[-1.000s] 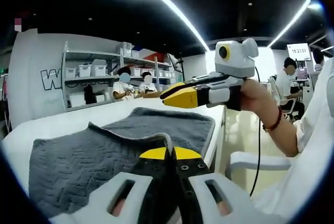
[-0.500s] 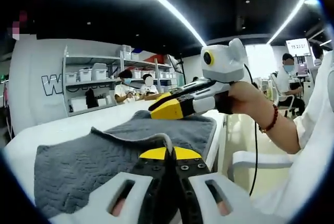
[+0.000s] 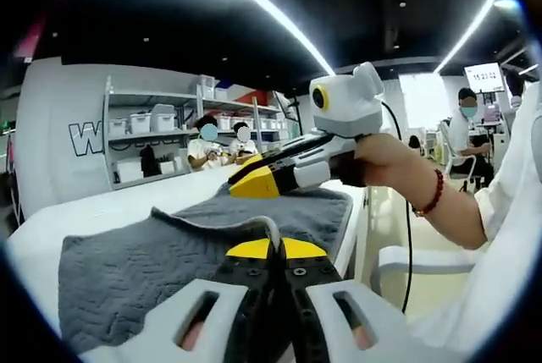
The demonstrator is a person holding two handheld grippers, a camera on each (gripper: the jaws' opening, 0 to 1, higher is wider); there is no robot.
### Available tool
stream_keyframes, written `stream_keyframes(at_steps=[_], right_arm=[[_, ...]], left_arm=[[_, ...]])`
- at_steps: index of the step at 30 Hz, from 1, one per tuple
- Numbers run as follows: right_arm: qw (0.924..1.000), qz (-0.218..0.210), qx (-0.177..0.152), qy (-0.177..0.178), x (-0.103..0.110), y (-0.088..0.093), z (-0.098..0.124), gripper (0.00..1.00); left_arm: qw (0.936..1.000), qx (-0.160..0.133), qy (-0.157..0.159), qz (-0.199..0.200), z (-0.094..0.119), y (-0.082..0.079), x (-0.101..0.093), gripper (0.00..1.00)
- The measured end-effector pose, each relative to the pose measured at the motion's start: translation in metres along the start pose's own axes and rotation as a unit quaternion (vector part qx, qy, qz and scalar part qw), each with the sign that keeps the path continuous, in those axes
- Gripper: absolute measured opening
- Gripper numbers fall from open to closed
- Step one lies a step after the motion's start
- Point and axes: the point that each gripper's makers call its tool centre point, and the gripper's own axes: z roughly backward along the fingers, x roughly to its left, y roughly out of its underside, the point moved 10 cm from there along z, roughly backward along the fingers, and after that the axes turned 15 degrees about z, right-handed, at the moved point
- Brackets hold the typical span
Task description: Open the folded towel by lifting each exposed corner and separating the folded layers until the towel lies flat within the target outline without major curled edges
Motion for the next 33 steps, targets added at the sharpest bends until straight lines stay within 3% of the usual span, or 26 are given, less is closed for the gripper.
stream_keyframes(at_steps=[33], right_arm=[[0.9993, -0.012, 0.034, -0.009, -0.011, 0.008, -0.024, 0.16]], left_arm=[[0.9999, 0.001, 0.001, -0.013, 0.007, 0.0, 0.001, 0.01]])
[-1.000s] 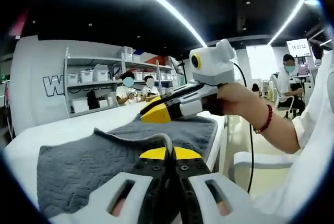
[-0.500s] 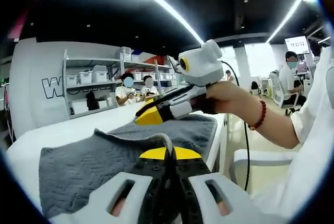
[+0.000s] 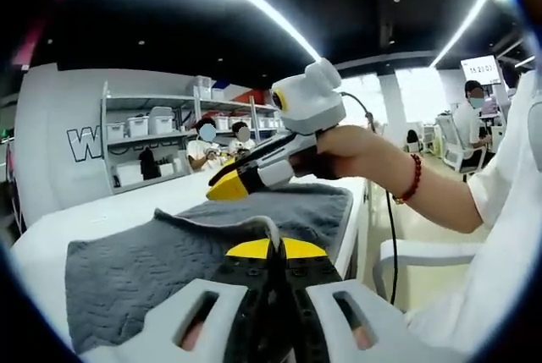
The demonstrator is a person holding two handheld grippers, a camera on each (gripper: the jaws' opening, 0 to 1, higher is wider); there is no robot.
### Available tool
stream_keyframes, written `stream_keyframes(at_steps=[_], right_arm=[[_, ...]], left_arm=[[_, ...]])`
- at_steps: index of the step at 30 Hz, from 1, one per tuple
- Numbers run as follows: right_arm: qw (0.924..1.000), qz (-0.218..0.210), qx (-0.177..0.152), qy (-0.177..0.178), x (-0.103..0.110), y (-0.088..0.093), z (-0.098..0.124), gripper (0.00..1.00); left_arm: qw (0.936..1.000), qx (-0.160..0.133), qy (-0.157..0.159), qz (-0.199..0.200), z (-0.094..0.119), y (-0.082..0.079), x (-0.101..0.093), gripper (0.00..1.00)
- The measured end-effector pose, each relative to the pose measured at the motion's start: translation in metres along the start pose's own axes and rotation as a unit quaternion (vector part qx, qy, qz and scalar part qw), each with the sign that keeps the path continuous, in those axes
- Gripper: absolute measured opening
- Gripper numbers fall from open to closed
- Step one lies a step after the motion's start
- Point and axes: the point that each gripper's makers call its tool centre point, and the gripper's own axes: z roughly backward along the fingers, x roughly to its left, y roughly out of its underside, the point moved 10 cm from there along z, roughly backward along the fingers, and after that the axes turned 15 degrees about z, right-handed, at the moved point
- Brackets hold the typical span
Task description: Open the folded towel by lifting each exposed corner and separating the folded layers until the towel lies flat within the target outline without major curled edges
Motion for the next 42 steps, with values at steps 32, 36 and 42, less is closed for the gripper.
stream_keyframes(at_steps=[32, 36, 42], right_arm=[[0.9997, -0.015, 0.013, -0.017, -0.023, -0.02, -0.051, 0.18], [0.9994, -0.023, 0.02, -0.015, -0.03, -0.018, -0.057, 0.18], [0.9991, -0.03, 0.025, -0.014, -0.036, -0.015, -0.066, 0.17]], left_arm=[[1.0, -0.006, -0.005, 0.003, 0.007, 0.001, 0.007, 0.01], [1.0, -0.005, -0.005, 0.003, 0.007, 0.001, 0.007, 0.01], [1.0, -0.006, -0.003, 0.001, 0.006, 0.002, 0.007, 0.01]])
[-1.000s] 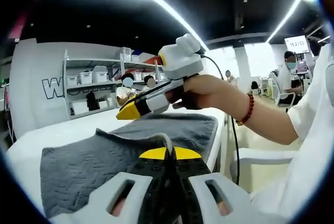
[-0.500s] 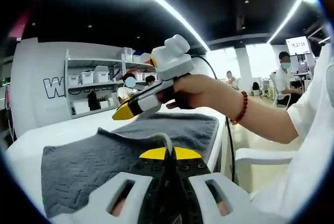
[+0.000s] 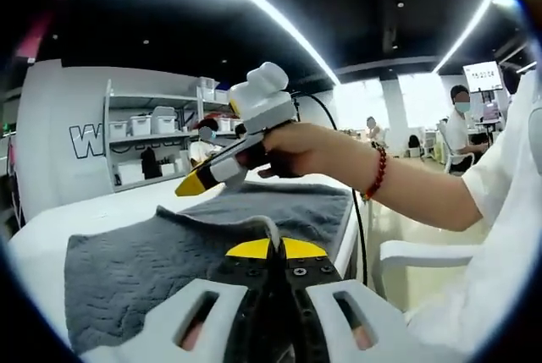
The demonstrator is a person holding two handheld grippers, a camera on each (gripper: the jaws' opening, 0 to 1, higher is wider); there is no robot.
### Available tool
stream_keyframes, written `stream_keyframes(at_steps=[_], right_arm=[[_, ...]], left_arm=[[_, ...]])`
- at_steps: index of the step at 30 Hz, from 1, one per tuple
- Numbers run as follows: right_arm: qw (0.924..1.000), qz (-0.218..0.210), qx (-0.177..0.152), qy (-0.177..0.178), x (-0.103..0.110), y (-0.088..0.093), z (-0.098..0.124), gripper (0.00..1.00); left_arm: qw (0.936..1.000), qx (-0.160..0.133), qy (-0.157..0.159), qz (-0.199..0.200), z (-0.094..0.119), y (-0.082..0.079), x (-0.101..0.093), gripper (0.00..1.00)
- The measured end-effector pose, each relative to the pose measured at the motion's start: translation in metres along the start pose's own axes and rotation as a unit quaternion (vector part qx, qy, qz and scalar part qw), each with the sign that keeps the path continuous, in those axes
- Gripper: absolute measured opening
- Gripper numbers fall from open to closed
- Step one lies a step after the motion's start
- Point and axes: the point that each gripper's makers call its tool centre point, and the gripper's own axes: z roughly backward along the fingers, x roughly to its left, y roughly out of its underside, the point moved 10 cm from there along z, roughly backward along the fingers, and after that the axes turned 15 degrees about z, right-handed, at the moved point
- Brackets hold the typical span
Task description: Open the folded towel by lifting each exposed corner and separating the folded layers until the towel lies flat within the target outline without major curled edges
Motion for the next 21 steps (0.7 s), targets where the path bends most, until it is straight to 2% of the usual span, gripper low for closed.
stream_keyframes(at_steps=[3, 8, 14, 17, 19, 20, 21], right_arm=[[1.0, 0.001, 0.008, 0.0, 0.004, 0.0, 0.0, 0.17], [0.9997, -0.013, 0.021, 0.005, -0.001, 0.005, -0.005, 0.19], [0.9991, -0.024, 0.034, 0.006, -0.002, 0.01, -0.011, 0.21], [0.999, -0.022, 0.037, 0.008, -0.004, 0.011, -0.015, 0.24], [0.9988, -0.026, 0.039, 0.012, -0.005, 0.012, -0.02, 0.23], [0.999, -0.006, 0.043, 0.014, -0.004, 0.012, -0.023, 0.21], [0.9987, -0.011, 0.048, 0.013, -0.004, 0.013, -0.024, 0.21]], left_arm=[[1.0, -0.002, 0.003, 0.009, 0.0, 0.001, 0.0, 0.01], [1.0, -0.002, 0.004, -0.008, 0.002, 0.0, -0.002, 0.01], [1.0, -0.003, 0.005, -0.005, 0.0, 0.002, -0.002, 0.01], [1.0, -0.003, 0.006, -0.004, 0.0, 0.002, -0.002, 0.01], [1.0, -0.002, 0.006, -0.005, 0.0, 0.002, -0.001, 0.01], [1.0, -0.003, 0.006, -0.004, 0.001, 0.002, -0.001, 0.01], [1.0, -0.003, 0.006, -0.003, 0.001, 0.002, -0.001, 0.01]])
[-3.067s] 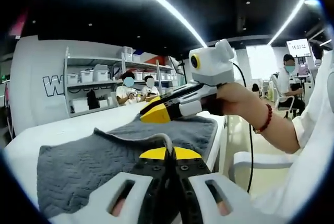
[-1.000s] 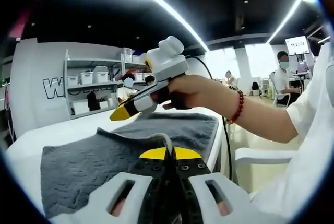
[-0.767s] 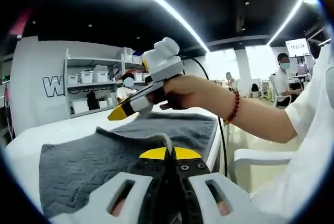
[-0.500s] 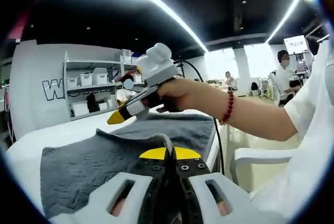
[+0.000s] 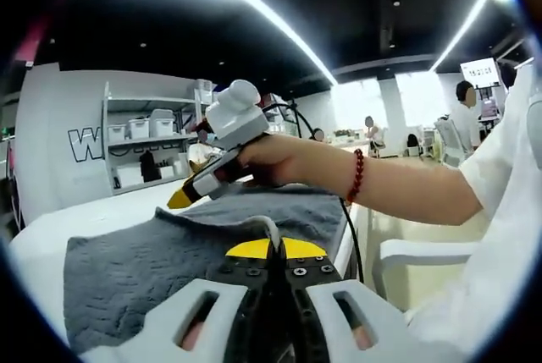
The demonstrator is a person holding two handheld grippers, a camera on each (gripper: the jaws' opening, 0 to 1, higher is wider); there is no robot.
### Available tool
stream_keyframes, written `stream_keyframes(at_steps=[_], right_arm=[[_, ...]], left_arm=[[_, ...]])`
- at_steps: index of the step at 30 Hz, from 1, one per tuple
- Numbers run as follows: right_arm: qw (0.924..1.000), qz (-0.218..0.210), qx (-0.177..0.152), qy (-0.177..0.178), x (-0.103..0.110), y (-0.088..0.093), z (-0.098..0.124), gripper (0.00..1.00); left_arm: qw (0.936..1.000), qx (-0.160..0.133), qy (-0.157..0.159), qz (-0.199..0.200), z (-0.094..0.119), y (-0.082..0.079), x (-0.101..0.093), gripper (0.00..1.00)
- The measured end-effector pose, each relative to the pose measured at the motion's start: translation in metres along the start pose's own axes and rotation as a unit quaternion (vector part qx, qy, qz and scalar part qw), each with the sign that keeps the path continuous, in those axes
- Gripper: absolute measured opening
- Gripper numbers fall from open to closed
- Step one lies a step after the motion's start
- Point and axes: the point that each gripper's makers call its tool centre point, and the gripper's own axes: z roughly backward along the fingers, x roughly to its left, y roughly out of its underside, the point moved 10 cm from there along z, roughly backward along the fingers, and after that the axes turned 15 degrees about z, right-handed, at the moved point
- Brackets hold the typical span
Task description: Open the folded towel by lifting each exposed corner and separating the folded layers until the towel lies flat within the target outline without major curled edges
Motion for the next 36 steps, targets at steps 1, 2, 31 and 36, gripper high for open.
stream_keyframes(at_steps=[1, 2, 31, 36], right_arm=[[1.0, -0.001, 0.001, 0.003, -0.001, 0.0, -0.001, 0.22], [1.0, -0.002, 0.002, 0.006, -0.001, 0.001, -0.002, 0.22], [0.9989, -0.018, 0.041, 0.016, -0.013, 0.01, -0.028, 0.2], [0.9981, -0.027, 0.055, 0.012, -0.013, 0.014, -0.04, 0.2]], left_arm=[[1.0, 0.0, 0.0, -0.001, 0.0, 0.0, 0.0, 0.01], [1.0, 0.0, 0.0, -0.001, 0.0, 0.0, 0.0, 0.01], [0.9999, -0.003, 0.002, 0.012, 0.0, 0.005, 0.0, 0.01], [0.9999, 0.0, 0.003, 0.013, -0.001, 0.007, 0.0, 0.01]])
